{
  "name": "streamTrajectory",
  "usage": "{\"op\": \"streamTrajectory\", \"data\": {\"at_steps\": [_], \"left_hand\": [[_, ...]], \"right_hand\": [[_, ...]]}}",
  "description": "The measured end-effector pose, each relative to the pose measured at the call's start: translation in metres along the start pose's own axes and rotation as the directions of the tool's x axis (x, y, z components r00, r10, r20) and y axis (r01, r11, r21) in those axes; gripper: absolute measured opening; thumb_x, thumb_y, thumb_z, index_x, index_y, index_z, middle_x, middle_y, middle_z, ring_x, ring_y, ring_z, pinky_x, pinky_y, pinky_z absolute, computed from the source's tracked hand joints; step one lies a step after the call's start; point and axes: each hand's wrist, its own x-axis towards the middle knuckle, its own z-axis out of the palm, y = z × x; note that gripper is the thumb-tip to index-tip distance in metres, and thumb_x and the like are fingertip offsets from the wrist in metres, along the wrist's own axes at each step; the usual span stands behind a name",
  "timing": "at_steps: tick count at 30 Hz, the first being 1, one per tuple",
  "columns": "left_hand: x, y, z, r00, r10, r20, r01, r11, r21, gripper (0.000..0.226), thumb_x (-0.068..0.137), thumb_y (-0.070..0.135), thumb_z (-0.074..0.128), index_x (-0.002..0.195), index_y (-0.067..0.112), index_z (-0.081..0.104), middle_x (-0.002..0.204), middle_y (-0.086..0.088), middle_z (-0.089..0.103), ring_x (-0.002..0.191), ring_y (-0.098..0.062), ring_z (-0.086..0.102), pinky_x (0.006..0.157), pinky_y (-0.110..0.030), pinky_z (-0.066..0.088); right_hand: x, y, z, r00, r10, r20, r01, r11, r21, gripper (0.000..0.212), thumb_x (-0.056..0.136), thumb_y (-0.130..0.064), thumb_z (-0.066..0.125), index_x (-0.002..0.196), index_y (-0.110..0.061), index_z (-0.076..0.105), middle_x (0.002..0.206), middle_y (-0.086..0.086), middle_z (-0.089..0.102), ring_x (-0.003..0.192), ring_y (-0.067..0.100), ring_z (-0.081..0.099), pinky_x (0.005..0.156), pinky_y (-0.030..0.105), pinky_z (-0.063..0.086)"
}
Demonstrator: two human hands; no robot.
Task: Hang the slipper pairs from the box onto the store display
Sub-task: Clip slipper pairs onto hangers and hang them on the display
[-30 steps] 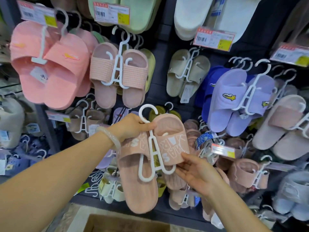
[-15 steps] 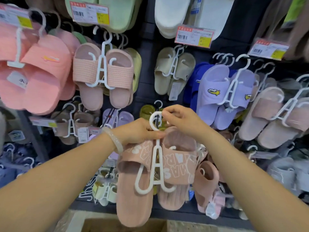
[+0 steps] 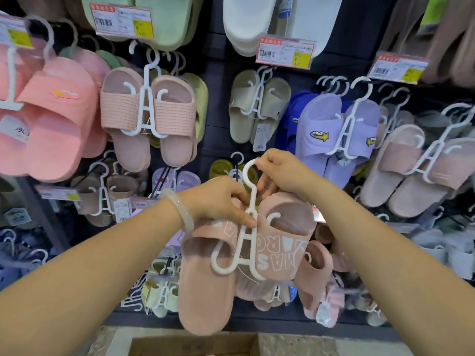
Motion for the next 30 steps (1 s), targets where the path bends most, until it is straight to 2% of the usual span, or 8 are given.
{"op": "streamTrajectory", "data": {"at_steps": [5,8,11,13,16,19,24,30], "left_hand": [[0.005,-0.004,0.014,0.996,0.018,0.091,-0.04,0.969,0.242,0.065,0.059,0.049,0.081,0.11,0.016,0.06,0.106,-0.001,0.062,0.097,-0.019,0.056,0.088,-0.038,0.047],[0.007,-0.004,0.015,0.961,0.161,-0.227,-0.132,0.982,0.136,0.055,0.062,0.062,0.072,0.094,0.017,0.068,0.085,0.004,0.064,0.081,-0.015,0.057,0.075,-0.036,0.047],[0.012,-0.004,0.015,0.689,0.258,-0.678,-0.122,0.963,0.242,0.06,0.062,0.073,0.06,0.08,0.015,0.063,0.079,0.003,0.059,0.077,-0.015,0.052,0.076,-0.032,0.039],[0.015,-0.001,0.011,0.564,0.283,-0.776,-0.042,0.948,0.315,0.066,0.057,0.071,0.063,0.087,0.012,0.06,0.093,-0.003,0.054,0.09,-0.018,0.046,0.081,-0.028,0.034],[0.02,0.003,-0.006,0.73,0.178,-0.66,-0.033,0.973,0.227,0.073,0.056,0.068,0.066,0.105,0.015,0.057,0.11,-0.001,0.052,0.104,-0.015,0.045,0.089,-0.025,0.036],[0.025,0.008,-0.013,0.957,0.024,-0.29,-0.038,0.998,-0.043,0.035,0.075,0.047,0.069,0.094,0.018,0.066,0.085,0.003,0.067,0.079,-0.01,0.06,0.078,-0.032,0.049],[0.024,0.021,-0.016,0.974,0.015,-0.227,-0.076,0.962,-0.262,0.013,0.086,0.023,0.064,0.078,0.016,0.069,0.055,0.012,0.064,0.053,0.002,0.054,0.059,-0.013,0.044],[0.019,0.026,-0.032,0.967,-0.061,-0.249,-0.032,0.934,-0.355,0.013,0.084,0.022,0.066,0.075,0.012,0.07,0.062,0.007,0.067,0.055,0.003,0.056,0.059,-0.011,0.045]], "right_hand": [[0.005,-0.008,-0.015,0.999,0.005,-0.037,-0.007,0.999,-0.045,0.022,0.099,-0.03,0.038,0.084,-0.016,0.045,0.068,0.008,0.067,0.038,0.014,0.058,0.046,0.025,0.044],[0.005,-0.013,-0.023,0.999,0.006,-0.042,-0.007,0.999,-0.038,0.022,0.099,-0.03,0.037,0.085,-0.015,0.045,0.067,0.006,0.067,0.037,0.011,0.057,0.042,0.02,0.043],[0.004,-0.019,-0.031,0.999,-0.023,-0.032,0.023,1.0,-0.002,0.021,0.099,-0.03,0.037,0.085,-0.017,0.045,0.069,0.006,0.067,0.039,0.011,0.057,0.043,0.022,0.042],[0.002,-0.02,-0.034,0.999,-0.044,-0.008,0.044,0.999,0.024,0.02,0.099,-0.029,0.037,0.083,-0.02,0.045,0.07,0.005,0.067,0.04,0.011,0.057,0.044,0.024,0.041],[-0.001,-0.02,-0.032,0.996,-0.08,0.035,0.08,0.997,0.005,0.019,0.099,-0.028,0.038,0.085,-0.018,0.046,0.068,0.005,0.066,0.041,0.013,0.057,0.047,0.027,0.041],[-0.001,-0.021,-0.029,0.994,-0.101,0.052,0.103,0.994,-0.039,0.019,0.099,-0.029,0.039,0.094,-0.012,0.047,0.068,0.007,0.066,0.044,0.017,0.057,0.048,0.026,0.043],[-0.003,-0.03,-0.036,0.995,-0.053,0.086,0.058,0.997,-0.06,0.029,0.098,-0.035,0.039,0.103,-0.008,0.049,0.075,0.005,0.069,0.05,0.016,0.063,0.056,0.026,0.05],[-0.018,0.008,-0.086,0.898,-0.039,0.439,-0.004,0.995,0.098,0.068,0.062,-0.047,0.076,0.122,-0.034,0.048,0.12,-0.004,0.063,0.109,0.012,0.06,0.098,0.034,0.045]]}}
